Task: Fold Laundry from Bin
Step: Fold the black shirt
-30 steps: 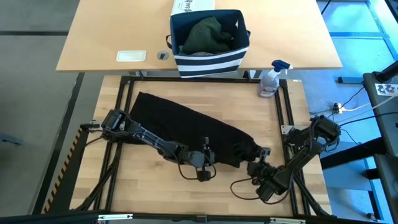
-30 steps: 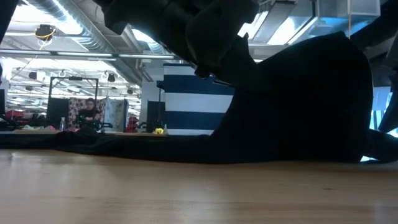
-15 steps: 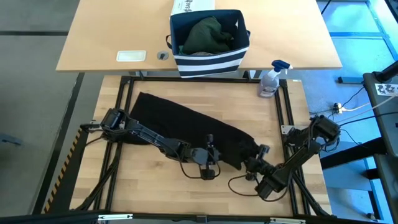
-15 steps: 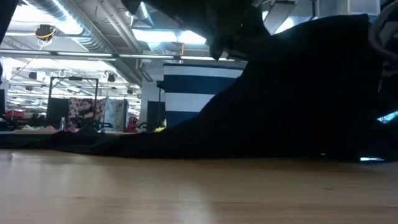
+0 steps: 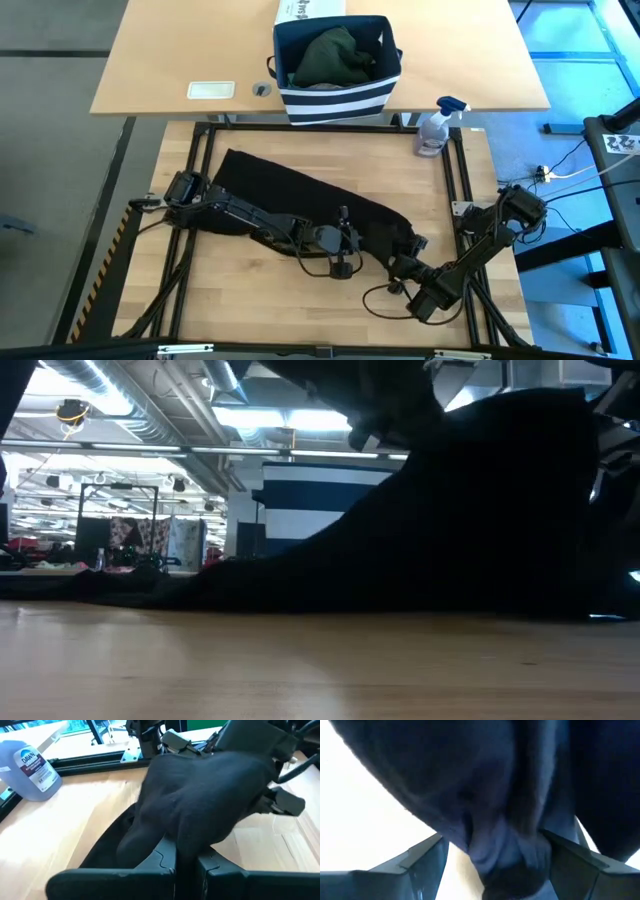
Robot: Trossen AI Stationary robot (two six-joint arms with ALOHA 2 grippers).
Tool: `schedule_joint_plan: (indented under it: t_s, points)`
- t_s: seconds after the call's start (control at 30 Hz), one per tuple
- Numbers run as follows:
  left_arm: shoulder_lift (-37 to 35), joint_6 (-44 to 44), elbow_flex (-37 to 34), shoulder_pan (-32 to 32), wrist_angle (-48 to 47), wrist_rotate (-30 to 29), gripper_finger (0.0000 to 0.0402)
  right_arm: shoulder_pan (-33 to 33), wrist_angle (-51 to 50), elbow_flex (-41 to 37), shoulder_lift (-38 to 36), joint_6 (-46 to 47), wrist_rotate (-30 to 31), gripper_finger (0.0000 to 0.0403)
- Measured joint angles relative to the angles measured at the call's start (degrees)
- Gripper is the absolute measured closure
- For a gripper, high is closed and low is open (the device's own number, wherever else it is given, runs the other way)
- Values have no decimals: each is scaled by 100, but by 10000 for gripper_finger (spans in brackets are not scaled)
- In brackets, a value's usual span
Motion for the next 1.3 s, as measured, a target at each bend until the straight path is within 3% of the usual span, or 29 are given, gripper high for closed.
schedule_joint_plan:
  t_s: [0.2,0.4,0.7,0.87,1.1,1.3]
  points:
    - [0,52,215,82,0,162,395,-412,199,0,26,-3,119,102]
    - [0,156,556,95,-495,187,395,-737,200,2,223,-7,-313,102]
    - [0,134,698,92,-1220,-46,395,-428,-679,4,286,938,-533,109]
    - [0,112,699,90,-1304,-60,395,-96,-1031,4,286,1015,-607,179]
    - [0,-65,699,72,-1631,-64,395,201,-1264,4,286,1027,-973,379]
    - [0,-342,699,-84,-2133,-73,395,356,-1826,93,277,1455,-1070,396]
